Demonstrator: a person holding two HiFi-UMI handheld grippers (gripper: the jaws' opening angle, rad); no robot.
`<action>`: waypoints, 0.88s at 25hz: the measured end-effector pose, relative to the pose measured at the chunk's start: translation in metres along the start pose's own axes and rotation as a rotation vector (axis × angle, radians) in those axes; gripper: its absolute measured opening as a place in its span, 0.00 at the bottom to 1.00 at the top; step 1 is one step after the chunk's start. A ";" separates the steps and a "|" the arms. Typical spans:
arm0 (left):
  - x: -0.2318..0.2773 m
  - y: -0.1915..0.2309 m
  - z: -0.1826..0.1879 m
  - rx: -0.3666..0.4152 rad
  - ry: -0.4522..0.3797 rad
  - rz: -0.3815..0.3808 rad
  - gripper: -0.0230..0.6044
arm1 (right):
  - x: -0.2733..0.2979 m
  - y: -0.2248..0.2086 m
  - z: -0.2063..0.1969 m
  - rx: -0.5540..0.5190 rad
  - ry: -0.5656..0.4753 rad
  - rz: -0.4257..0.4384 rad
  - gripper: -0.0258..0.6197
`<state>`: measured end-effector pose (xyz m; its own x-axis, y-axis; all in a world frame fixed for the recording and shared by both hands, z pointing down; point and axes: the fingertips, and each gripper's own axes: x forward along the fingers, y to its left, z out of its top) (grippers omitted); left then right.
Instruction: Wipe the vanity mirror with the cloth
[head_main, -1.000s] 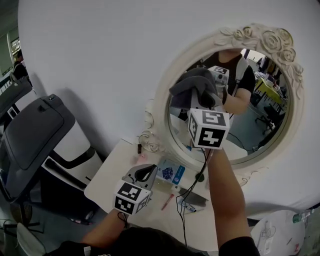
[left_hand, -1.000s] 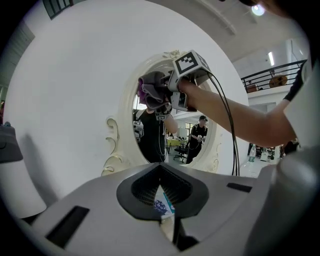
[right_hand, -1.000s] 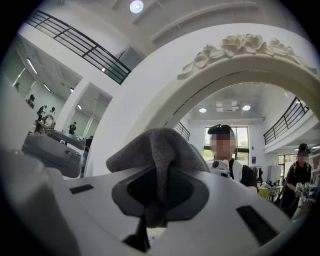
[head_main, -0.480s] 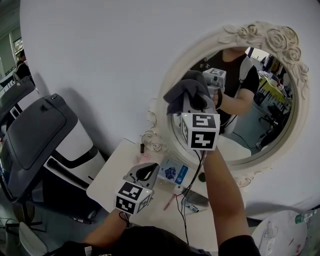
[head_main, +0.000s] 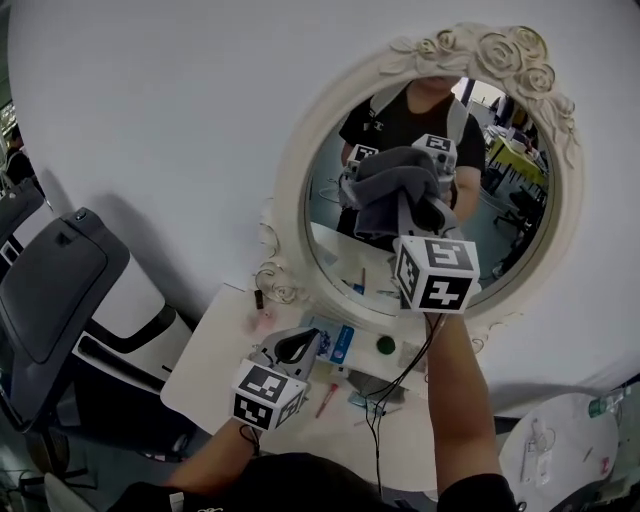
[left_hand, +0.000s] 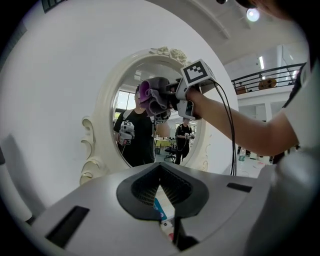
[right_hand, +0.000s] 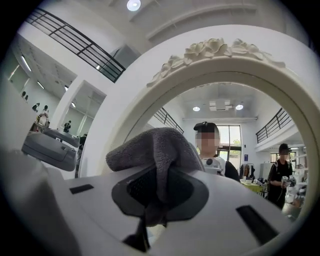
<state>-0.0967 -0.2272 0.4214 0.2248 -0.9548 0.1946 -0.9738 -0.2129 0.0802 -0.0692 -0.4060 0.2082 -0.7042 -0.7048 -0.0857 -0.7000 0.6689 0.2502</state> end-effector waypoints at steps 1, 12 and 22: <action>0.003 -0.005 0.001 0.004 0.000 -0.014 0.04 | -0.006 -0.009 0.000 -0.008 0.003 -0.016 0.10; 0.034 -0.057 0.004 0.030 0.009 -0.144 0.03 | -0.080 -0.124 -0.020 0.068 0.039 -0.207 0.11; 0.050 -0.091 -0.002 0.050 0.034 -0.209 0.03 | -0.130 -0.192 -0.046 0.053 0.086 -0.385 0.11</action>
<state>0.0032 -0.2554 0.4260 0.4221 -0.8815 0.2116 -0.9063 -0.4163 0.0734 0.1621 -0.4542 0.2160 -0.3786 -0.9219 -0.0818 -0.9174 0.3621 0.1650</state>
